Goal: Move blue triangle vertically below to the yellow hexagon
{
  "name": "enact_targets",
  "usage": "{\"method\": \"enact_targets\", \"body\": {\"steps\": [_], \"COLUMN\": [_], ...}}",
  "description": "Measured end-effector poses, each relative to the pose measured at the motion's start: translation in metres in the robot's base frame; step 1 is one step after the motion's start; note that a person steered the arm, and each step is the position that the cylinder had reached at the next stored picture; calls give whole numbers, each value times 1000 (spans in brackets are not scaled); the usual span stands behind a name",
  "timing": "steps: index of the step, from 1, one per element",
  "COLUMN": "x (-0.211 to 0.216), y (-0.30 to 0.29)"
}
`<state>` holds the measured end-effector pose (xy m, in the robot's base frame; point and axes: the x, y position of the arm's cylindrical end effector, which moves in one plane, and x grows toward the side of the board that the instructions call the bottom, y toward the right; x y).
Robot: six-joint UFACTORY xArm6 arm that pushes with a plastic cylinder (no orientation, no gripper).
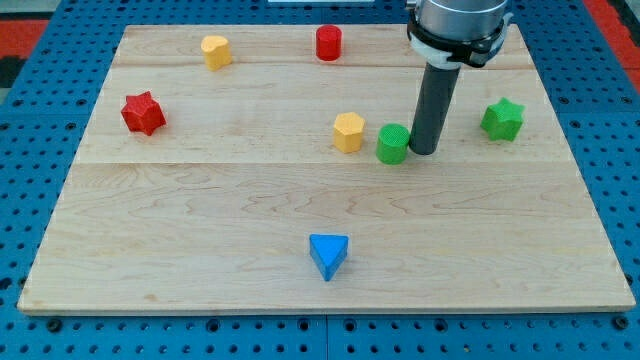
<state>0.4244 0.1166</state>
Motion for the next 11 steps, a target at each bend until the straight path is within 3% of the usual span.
{"method": "enact_targets", "body": {"steps": [3,4,6,7,8,10,11], "x": [8,43,173,194,190,142,117], "y": [-30,-8,-3,-36,-89,-151,-154]}}
